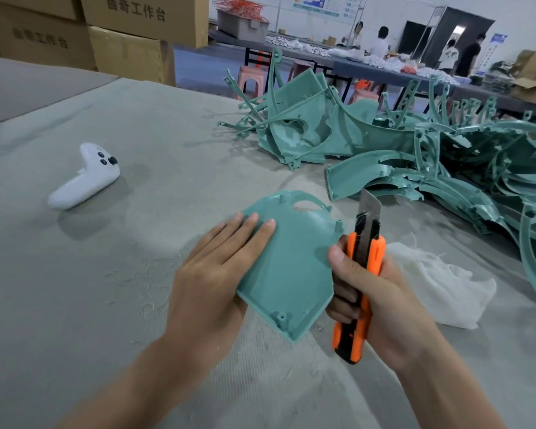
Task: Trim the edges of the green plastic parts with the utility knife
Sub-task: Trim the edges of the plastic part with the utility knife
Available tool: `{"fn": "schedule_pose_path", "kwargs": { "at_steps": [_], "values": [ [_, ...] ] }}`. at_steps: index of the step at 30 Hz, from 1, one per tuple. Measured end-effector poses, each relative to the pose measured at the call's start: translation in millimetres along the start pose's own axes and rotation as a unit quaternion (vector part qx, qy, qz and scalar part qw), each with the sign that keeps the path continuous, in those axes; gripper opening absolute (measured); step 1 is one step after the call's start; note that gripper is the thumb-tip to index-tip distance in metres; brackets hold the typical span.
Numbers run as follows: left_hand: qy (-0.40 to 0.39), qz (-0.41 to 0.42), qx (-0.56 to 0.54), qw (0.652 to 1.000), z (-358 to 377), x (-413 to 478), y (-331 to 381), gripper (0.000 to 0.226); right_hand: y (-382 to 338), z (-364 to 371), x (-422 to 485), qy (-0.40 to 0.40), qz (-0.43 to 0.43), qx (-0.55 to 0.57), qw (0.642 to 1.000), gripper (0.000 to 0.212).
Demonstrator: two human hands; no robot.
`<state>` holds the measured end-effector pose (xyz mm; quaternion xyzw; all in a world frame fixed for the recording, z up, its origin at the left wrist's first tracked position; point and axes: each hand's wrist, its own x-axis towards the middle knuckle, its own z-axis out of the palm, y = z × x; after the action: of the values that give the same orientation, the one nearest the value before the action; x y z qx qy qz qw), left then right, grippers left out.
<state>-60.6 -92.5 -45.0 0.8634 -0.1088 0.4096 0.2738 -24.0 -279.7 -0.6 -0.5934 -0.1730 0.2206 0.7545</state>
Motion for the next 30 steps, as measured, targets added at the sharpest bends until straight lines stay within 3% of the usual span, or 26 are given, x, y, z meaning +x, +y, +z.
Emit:
{"fn": "schedule_pose_path", "kwargs": {
  "at_steps": [4,7,10,12,15,18,20,24,28,30],
  "values": [
    [0.000,0.004,-0.023,1.000,3,-2,0,0.045,1,-1,0,0.002,-0.026,-0.013,1.000,0.037],
    [0.000,-0.015,-0.041,0.999,4,-5,-3,0.064,1,-3,0,-0.068,-0.016,-0.021,0.997,0.050],
    [0.014,-0.084,-0.122,0.989,6,-4,1,0.071,2,-4,-1,-0.151,-0.036,-0.073,0.985,0.054],
    [0.055,-0.161,-0.176,0.970,6,1,5,0.058,2,-3,-1,-0.169,-0.050,-0.091,0.980,0.050],
    [0.087,-0.268,-0.172,0.944,6,8,7,0.020,2,0,-1,-0.107,-0.052,-0.079,0.990,0.056],
    [0.080,-0.373,-0.255,0.889,7,9,6,0.016,1,3,1,0.002,-0.059,-0.095,0.994,0.055],
    [0.065,-0.393,-0.318,0.860,6,11,8,0.015,0,4,2,0.056,-0.062,-0.123,0.989,0.053],
    [0.027,-0.394,-0.370,0.841,5,12,11,0.033,4,6,3,0.088,-0.072,-0.175,0.978,0.049],
    [0.022,-0.411,-0.406,0.816,6,12,10,0.026,8,5,5,0.099,-0.080,-0.208,0.970,0.044],
    [0.015,-0.419,-0.407,0.811,7,12,10,0.022,11,3,7,0.112,-0.095,-0.247,0.958,0.056]
  ]
}}
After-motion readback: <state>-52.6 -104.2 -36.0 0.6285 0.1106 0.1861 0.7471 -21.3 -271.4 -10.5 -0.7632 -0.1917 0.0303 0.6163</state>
